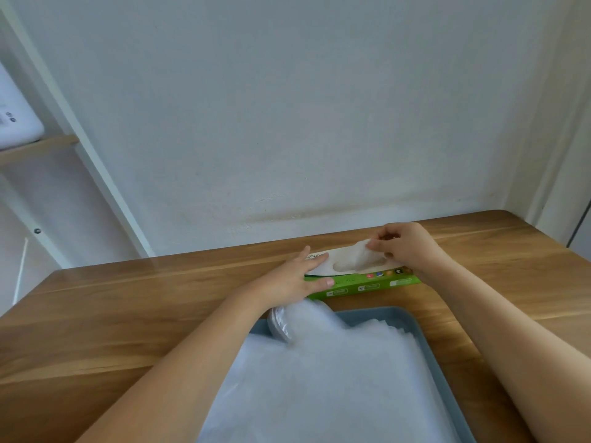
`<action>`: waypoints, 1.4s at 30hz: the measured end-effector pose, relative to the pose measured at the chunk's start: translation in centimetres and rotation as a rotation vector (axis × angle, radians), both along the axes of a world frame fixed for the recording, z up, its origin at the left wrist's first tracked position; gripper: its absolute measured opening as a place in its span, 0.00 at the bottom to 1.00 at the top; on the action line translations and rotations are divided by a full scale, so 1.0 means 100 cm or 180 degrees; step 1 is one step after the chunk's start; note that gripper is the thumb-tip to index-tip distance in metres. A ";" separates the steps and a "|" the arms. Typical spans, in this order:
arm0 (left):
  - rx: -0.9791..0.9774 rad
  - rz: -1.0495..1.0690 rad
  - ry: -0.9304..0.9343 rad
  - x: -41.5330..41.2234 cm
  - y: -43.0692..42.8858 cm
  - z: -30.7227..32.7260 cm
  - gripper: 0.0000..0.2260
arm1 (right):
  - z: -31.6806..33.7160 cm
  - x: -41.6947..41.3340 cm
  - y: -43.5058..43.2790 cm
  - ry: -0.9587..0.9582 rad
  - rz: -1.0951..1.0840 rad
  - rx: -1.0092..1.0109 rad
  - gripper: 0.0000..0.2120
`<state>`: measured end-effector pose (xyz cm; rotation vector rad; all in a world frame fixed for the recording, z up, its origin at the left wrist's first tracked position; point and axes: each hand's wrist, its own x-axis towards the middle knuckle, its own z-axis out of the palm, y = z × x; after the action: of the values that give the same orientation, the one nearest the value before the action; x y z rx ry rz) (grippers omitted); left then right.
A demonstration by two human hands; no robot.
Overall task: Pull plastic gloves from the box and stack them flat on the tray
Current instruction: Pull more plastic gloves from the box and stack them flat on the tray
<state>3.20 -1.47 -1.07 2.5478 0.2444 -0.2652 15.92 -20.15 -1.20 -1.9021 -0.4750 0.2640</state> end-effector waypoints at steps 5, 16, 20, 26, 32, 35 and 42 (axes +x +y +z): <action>-0.0037 -0.0004 -0.0008 0.000 -0.001 -0.001 0.29 | -0.003 0.007 -0.001 0.0219 -0.0799 0.0313 0.08; 0.0105 0.0162 -0.0277 0.009 -0.005 0.010 0.28 | 0.008 -0.004 0.007 -0.0652 -0.0243 -0.0473 0.13; -0.0642 0.0555 -0.0989 0.022 -0.017 0.023 0.23 | 0.011 -0.002 0.005 -0.0108 -0.0171 -0.0127 0.09; -0.1046 0.0829 -0.1109 0.044 -0.039 0.026 0.20 | 0.017 0.003 0.002 0.0439 0.0122 0.0162 0.04; -0.1128 0.0946 -0.1278 0.043 -0.045 0.022 0.08 | 0.025 0.003 -0.006 0.0629 -0.0023 0.0672 0.01; -0.1057 0.0883 -0.1185 0.038 -0.045 0.021 0.09 | 0.020 0.007 -0.007 0.0756 -0.0179 0.0749 0.03; -0.0614 0.0717 -0.1029 0.024 -0.034 0.020 0.12 | 0.014 0.014 -0.002 0.0631 -0.0581 0.0808 0.16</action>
<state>5.65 -4.89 0.95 2.3038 0.3575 0.1992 17.33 -20.35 0.21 -1.6388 -0.1896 0.2558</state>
